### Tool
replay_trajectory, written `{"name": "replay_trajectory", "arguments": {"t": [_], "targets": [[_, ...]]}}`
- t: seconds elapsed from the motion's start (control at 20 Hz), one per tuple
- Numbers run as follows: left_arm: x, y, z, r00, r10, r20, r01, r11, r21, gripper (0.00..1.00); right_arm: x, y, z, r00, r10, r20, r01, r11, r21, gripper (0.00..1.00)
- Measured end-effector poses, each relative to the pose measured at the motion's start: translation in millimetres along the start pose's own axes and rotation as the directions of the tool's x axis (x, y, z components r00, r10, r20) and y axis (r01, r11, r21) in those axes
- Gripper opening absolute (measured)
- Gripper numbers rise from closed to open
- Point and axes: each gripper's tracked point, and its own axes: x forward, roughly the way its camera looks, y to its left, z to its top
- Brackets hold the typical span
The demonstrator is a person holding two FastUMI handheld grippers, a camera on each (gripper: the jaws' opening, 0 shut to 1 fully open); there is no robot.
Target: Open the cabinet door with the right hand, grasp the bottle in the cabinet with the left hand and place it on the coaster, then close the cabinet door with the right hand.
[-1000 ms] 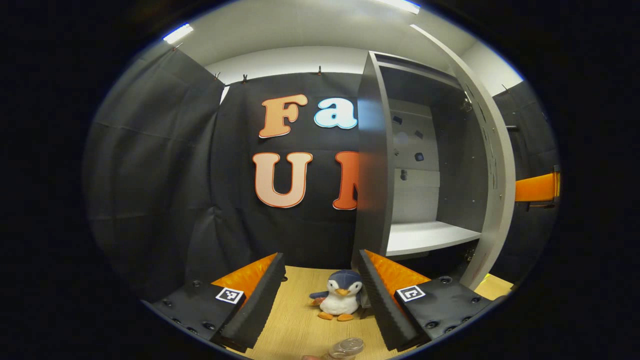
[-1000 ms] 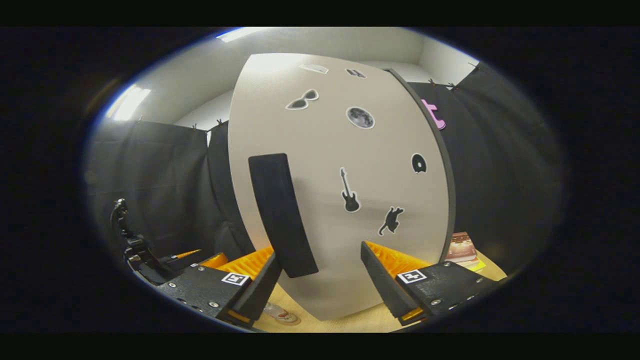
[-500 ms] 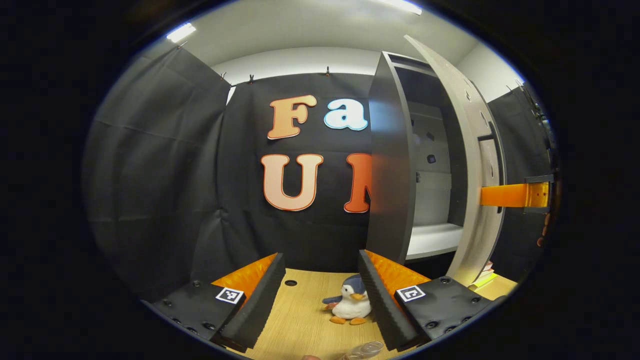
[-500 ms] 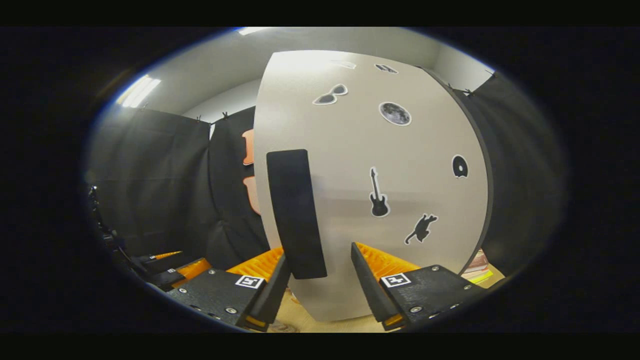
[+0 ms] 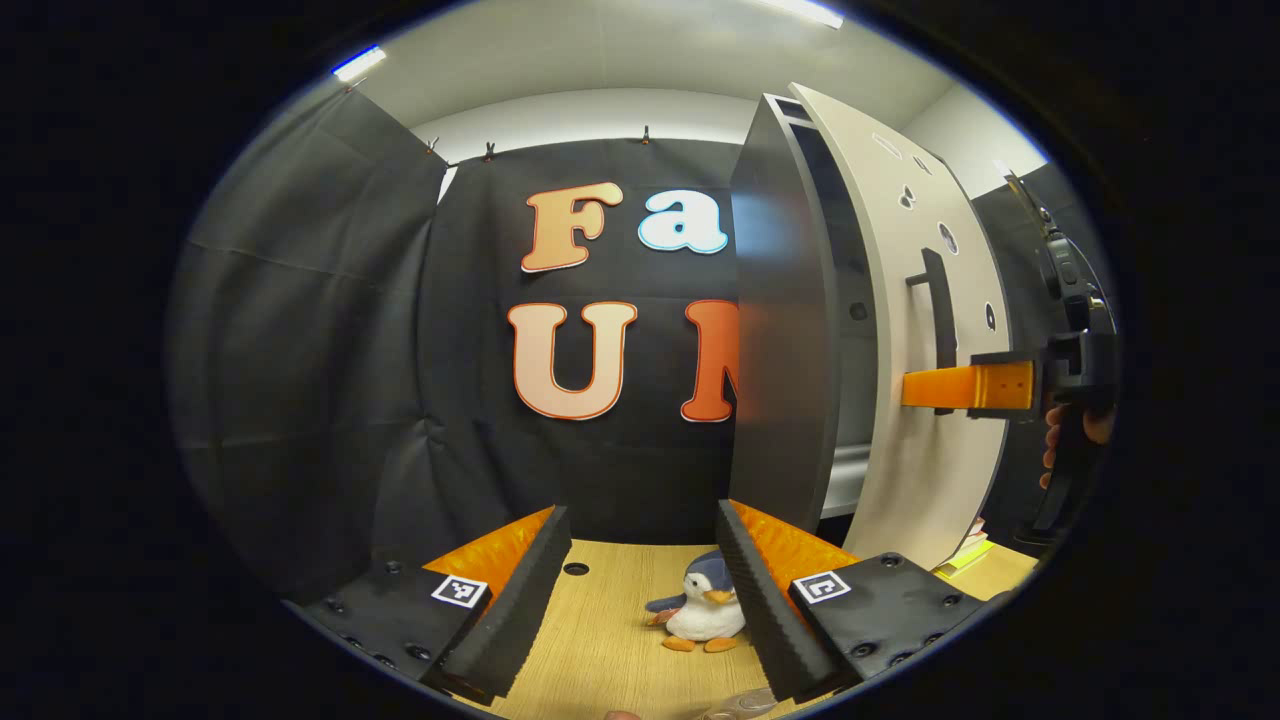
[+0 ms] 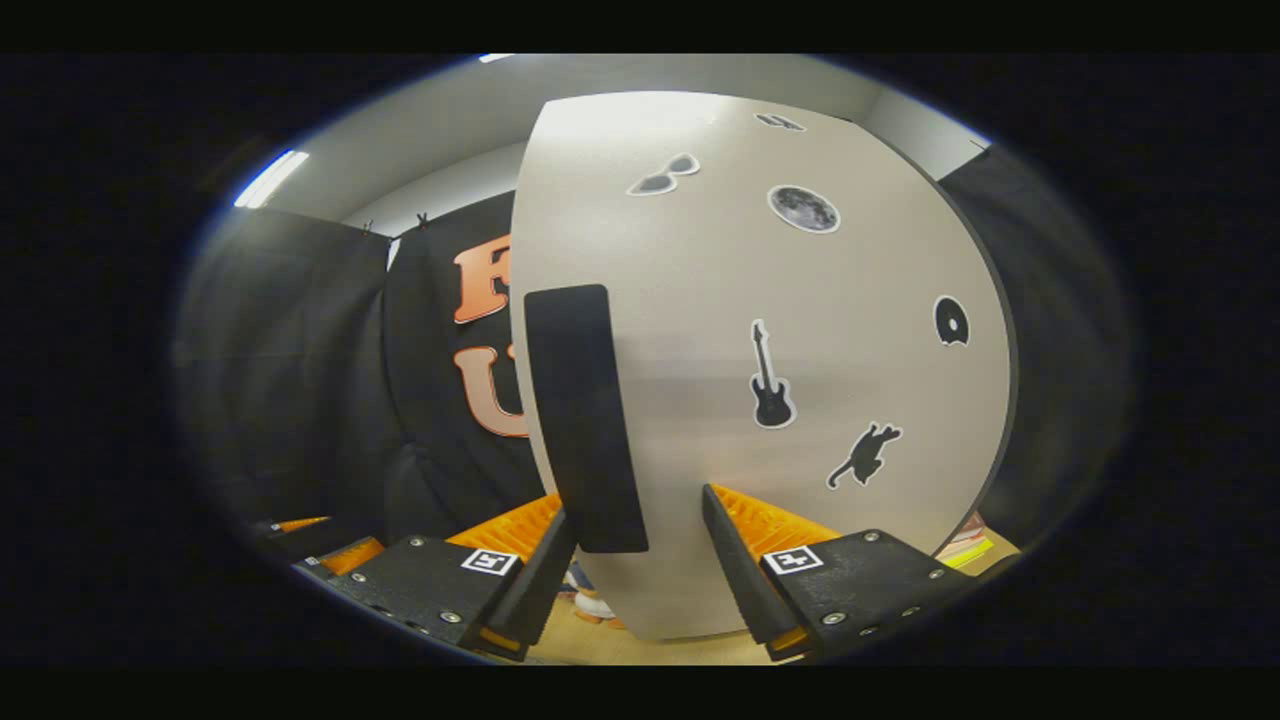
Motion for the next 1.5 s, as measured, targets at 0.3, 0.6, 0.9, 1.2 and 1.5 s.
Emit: {"name": "replay_trajectory", "arguments": {"t": [0.3,0.6,0.9,1.2,1.5], "targets": [[13.7,3.5,-1.6,1.000,-0.026,-0.006,0.026,1.000,0.008,0.95,6.2,3.2,-1.6,0.999,-0.048,0.001,0.048,0.999,-0.013,0.82],[12.9,7.6,0.1,0.999,-0.032,-0.009,0.032,0.999,0.009,0.95,12.2,2.8,-1.1,0.998,-0.060,-0.003,0.060,0.998,0.035,0.90],[6.4,12.0,4.7,1.000,-0.019,-0.012,0.019,1.000,0.000,0.95,13.6,1.8,-4.0,0.998,-0.065,-0.005,0.065,0.998,0.016,0.92],[-8.1,3.1,12.3,1.000,0.010,-0.004,-0.010,1.000,0.002,0.95,-12.5,6.1,-2.1,1.000,-0.014,-0.016,0.014,1.000,0.019,0.92],[-33.6,-16.5,20.1,0.999,0.040,0.009,-0.040,0.999,-0.009,0.96,-75.3,-7.1,12.5,1.000,0.014,0.021,-0.014,1.000,-0.011,0.92]]}}
